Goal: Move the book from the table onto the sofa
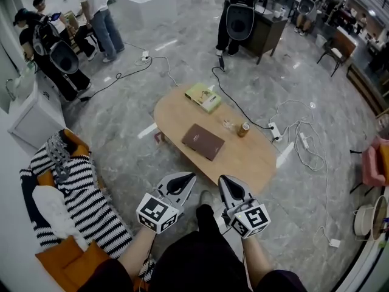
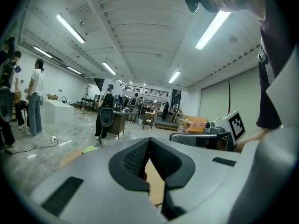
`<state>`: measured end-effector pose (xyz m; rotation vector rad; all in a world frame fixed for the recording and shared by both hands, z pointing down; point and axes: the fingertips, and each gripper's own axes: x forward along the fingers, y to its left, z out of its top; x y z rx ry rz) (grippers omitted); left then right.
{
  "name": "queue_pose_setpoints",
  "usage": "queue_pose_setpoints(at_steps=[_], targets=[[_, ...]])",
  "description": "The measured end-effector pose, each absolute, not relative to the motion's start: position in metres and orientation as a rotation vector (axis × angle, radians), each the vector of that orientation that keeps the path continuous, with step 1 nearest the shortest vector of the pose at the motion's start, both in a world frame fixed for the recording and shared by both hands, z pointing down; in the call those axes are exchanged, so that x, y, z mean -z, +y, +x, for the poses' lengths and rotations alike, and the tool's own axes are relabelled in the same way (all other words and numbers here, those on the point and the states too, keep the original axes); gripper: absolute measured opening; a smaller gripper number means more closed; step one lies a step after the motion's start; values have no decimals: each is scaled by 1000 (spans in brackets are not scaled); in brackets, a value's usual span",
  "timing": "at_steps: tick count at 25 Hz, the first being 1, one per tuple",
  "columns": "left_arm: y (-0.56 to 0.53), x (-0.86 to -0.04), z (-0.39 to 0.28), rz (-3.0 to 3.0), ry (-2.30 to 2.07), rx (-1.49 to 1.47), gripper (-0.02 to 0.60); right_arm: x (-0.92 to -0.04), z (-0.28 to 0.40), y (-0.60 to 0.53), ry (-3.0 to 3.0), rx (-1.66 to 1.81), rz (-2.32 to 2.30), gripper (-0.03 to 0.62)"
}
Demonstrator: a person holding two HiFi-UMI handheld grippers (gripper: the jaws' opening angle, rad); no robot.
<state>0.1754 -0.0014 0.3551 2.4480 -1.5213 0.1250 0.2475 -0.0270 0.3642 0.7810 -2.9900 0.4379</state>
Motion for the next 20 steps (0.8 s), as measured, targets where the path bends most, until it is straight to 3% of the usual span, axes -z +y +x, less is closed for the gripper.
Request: queue_pose_setpoints(at_steps=[20], targets=[[-167,-393,140,2354,-1515,-143,15,-403,215,-199,-2958,-558,750,25]])
